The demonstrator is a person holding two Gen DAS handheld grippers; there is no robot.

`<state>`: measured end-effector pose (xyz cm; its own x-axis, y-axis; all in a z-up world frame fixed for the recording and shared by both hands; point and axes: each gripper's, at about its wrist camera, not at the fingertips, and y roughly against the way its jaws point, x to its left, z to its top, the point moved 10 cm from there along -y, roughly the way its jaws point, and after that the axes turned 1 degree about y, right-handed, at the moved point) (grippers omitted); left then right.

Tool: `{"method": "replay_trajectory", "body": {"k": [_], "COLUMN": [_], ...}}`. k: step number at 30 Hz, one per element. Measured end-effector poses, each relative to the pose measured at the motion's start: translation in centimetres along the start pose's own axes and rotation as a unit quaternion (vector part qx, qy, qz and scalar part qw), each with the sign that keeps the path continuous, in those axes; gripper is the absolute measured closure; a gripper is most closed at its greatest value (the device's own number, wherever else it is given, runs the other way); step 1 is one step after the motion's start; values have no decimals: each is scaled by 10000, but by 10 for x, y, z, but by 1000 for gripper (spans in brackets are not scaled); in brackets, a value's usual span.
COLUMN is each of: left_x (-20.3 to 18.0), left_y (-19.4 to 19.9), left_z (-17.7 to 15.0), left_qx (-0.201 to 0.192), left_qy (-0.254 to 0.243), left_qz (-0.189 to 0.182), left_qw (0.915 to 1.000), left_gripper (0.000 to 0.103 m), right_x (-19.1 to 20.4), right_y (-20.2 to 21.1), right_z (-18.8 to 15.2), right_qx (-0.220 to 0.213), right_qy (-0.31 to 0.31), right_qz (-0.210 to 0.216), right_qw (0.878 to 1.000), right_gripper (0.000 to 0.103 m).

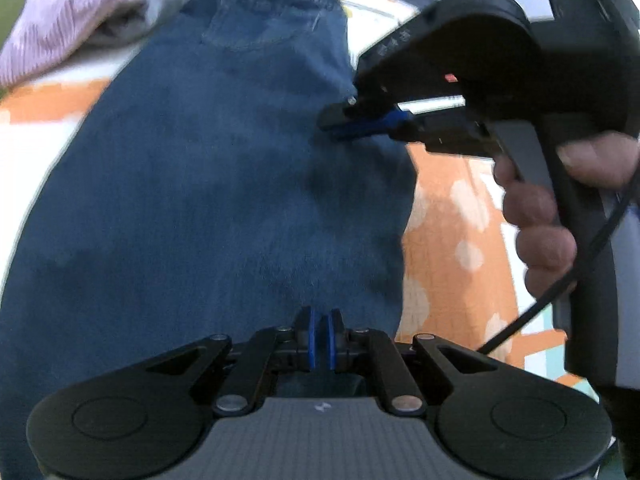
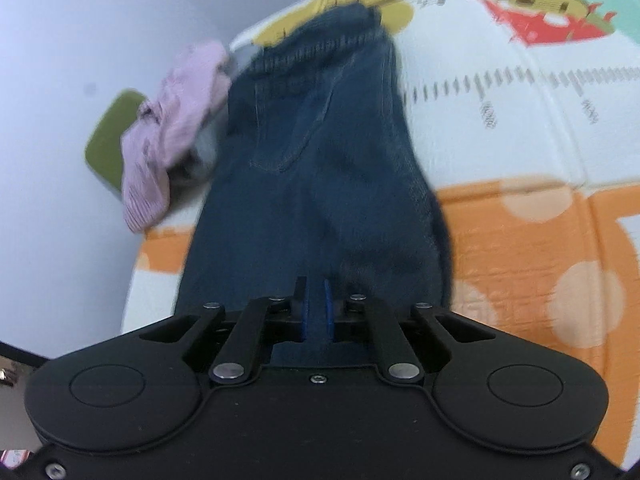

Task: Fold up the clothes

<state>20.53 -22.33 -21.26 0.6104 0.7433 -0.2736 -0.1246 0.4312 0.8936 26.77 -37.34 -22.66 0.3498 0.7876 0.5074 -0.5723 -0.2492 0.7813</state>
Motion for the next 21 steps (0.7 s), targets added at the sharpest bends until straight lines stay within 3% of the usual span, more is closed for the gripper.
{"method": "replay_trajectory", "body": {"k": [5, 8, 14, 19, 21], "left_x": [1, 0, 0, -1, -4], "left_y": [-4, -6, -4, 7, 15], "left_z": [-10, -20, -29, -24, -17], "left_qx": [49, 276, 336, 286, 147], "left_qy": [-81, 6, 42, -1, -36], "left_qz": [-92, -309, -461, -469, -455], "left_qw": [9999, 9991, 9984, 9985, 9988], "left_gripper": [96, 96, 96, 96, 96], "right_x": [-18, -34, -67, -54, -41], "right_y": [-29, -33, -39, -26, -15], "right_z": [3, 21, 58, 87, 98], "right_qx": [130, -30, -214, -528, -643], "right_qy": [-143, -339, -718, -423, -354], "right_qz": [-291, -505, -879, -1057, -884], "right_qw": [9994, 9981, 9933, 9921, 9934], "right_gripper": [102, 102, 102, 102, 102]}}
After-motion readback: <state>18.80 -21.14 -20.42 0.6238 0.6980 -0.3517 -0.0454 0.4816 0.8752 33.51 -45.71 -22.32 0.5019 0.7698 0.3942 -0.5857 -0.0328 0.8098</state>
